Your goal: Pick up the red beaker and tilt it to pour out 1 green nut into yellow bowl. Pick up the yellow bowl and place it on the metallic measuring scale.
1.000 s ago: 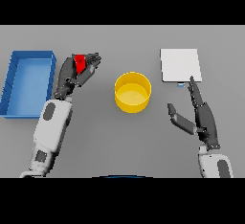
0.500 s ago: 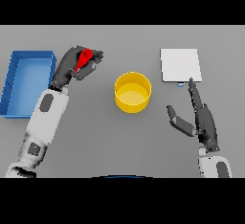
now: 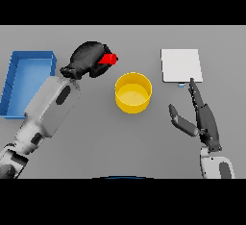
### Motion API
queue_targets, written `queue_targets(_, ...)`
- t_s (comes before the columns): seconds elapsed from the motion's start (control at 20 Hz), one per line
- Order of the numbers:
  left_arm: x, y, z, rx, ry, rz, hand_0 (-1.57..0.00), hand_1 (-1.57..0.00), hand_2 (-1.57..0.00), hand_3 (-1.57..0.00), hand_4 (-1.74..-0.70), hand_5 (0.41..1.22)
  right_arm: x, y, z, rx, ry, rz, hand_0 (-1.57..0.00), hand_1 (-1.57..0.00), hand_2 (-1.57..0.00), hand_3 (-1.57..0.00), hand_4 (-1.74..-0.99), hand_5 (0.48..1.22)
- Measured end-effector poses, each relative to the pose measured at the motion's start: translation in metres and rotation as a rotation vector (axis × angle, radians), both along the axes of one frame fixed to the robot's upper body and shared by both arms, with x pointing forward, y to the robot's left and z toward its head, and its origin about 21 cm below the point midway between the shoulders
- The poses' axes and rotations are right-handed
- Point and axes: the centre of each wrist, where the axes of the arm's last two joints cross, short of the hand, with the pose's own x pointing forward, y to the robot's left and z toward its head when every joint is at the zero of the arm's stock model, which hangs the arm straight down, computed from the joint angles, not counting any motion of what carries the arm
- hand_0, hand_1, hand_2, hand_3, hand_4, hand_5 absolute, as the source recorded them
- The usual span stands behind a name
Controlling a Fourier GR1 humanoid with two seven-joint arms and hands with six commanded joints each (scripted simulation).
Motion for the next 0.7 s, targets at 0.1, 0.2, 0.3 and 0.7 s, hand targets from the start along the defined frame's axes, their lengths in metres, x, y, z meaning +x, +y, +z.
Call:
queue_targets(0.1, -0.001, -0.014, 0.0, 0.139, -0.016, -0.045, -1.57, -1.57, -1.57, -1.57, -1.74, 1.197, -0.002, 0.002, -0.001, 0.011, -0.003, 0.013, 0.0, 0.0, 0.0, 0.0, -1.187, 0.676)
queue_targets(0.2, 0.0, -0.024, -0.002, 0.276, -0.006, -0.076, -1.57, -1.57, -1.57, -1.49, -1.7, 1.205, 0.002, -0.001, 0.002, 0.004, 0.004, -0.012, 0.0, 0.0, 0.0, 0.0, -1.19, 0.675)
queue_targets(0.3, 0.003, -0.031, 0.002, 0.402, -0.031, -0.111, -1.57, -1.57, -1.57, -1.38, -1.71, 1.211, -0.001, 0.001, 0.003, 0.026, -0.008, 0.004, 0.0, 0.0, 0.0, 0.0, -1.195, 0.671)
queue_targets(0.7, 0.012, -0.063, 0.018, 0.756, -0.109, -0.325, -1.57, -1.57, -1.57, -1.46, -1.73, 1.219, -0.001, 0.004, -0.004, 0.062, 0.012, -0.019, 0.0, 0.0, 0.0, 0.0, -1.221, 0.61)
